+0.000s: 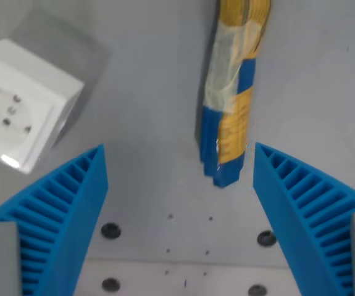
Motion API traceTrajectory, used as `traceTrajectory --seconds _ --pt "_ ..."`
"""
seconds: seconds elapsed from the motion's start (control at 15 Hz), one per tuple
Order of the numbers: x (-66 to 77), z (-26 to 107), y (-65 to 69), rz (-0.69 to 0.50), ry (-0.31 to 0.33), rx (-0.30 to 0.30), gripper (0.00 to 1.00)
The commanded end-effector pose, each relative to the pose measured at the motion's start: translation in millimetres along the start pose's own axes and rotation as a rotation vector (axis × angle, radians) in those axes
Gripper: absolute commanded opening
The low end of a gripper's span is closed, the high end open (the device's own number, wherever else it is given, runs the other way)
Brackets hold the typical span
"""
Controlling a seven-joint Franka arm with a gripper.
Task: Pick up the blue bag
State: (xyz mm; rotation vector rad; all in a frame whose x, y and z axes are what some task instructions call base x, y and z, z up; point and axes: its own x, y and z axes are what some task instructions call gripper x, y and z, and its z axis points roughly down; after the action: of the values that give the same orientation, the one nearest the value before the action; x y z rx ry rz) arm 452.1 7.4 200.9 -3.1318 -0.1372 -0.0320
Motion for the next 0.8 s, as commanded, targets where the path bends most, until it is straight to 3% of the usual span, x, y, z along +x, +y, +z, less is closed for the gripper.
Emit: traceTrajectory --seconds 0.07,0.47,0.8 --pt "14.8 11.7 12.1 0.003 0.007 -0.011 1.00" --pt "26.1 40.5 26.5 0.000 0.011 -0.018 1.00" --pt "26.1 49.0 30.3 -0.005 0.018 -0.021 1.00"
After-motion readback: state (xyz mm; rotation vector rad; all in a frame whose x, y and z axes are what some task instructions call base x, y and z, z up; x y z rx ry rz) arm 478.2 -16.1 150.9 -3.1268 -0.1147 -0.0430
